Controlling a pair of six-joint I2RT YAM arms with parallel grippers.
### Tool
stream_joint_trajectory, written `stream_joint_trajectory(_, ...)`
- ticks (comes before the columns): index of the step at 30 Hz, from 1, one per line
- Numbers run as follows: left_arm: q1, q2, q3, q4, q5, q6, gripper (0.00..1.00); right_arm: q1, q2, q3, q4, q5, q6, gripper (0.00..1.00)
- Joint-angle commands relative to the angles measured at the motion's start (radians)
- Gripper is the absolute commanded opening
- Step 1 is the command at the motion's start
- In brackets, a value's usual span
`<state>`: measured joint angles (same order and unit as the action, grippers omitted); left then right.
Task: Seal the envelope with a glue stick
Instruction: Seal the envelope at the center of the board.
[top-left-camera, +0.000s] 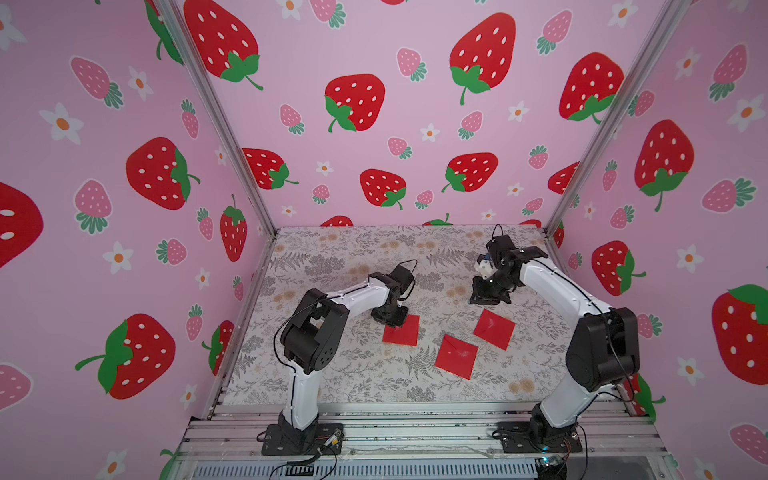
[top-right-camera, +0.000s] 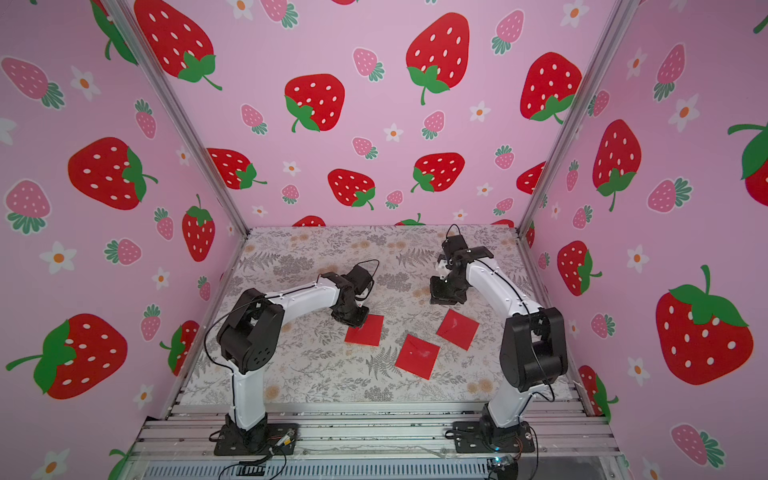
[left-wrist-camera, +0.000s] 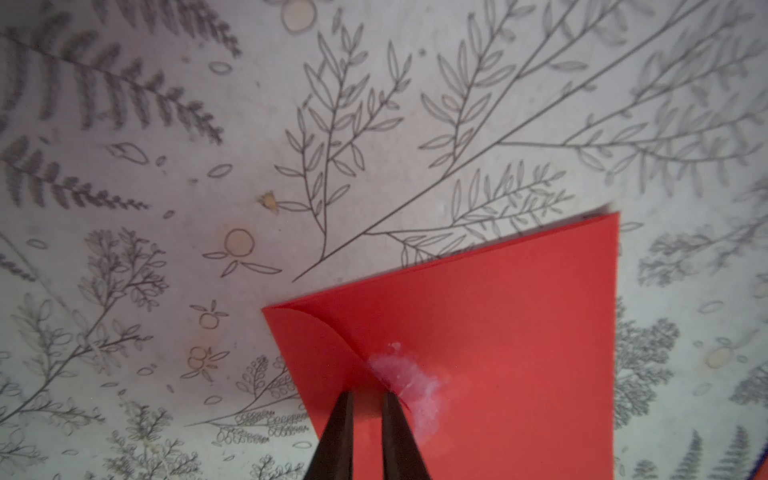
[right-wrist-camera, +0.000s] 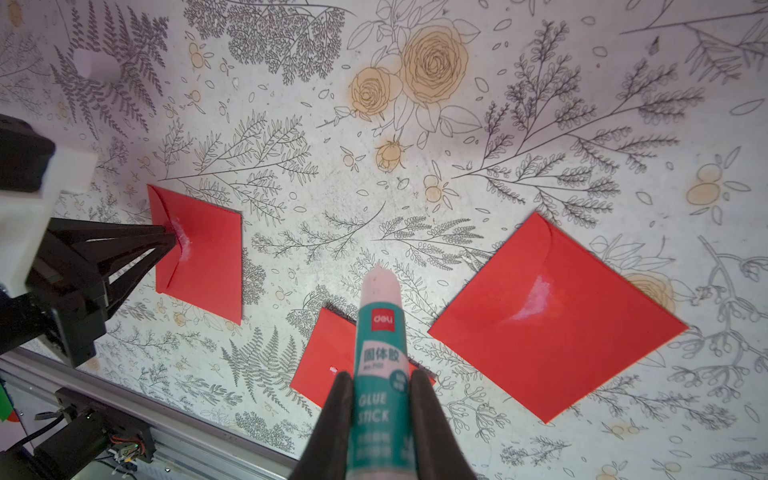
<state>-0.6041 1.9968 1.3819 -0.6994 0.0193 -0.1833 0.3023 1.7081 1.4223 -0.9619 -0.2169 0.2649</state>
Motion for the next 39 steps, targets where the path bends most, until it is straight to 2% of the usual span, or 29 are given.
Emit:
stream_joint_trajectory(1,0.004,-0.031,-0.021,-0.014,-0.001,0.004,0.16,0.001,0.007,0.02,-0.014,-0.014,-0.006,0.0)
stream_joint_trajectory(11,0.011,-0.075,-0.004,-0.018,0.005,-0.01,0.16,0.001,0.013,0.035,-0.023,-0.035,-0.006,0.0)
stream_joint_trajectory(21,0.021,-0.002,0.063,-0.032,0.0,0.021,0.16,0.002,0.002,0.022,-0.009,-0.034,-0.004,0.0)
stream_joint_trajectory(34,0.026,0.069,0.004,-0.026,-0.006,0.025,0.14,0.003,-0.003,0.012,-0.009,-0.035,-0.006,0.0)
stream_joint_trajectory(39,0.026,0.039,0.019,-0.041,-0.03,0.036,0.14,0.003,-0.005,0.017,-0.01,-0.035,-0.004,0.0)
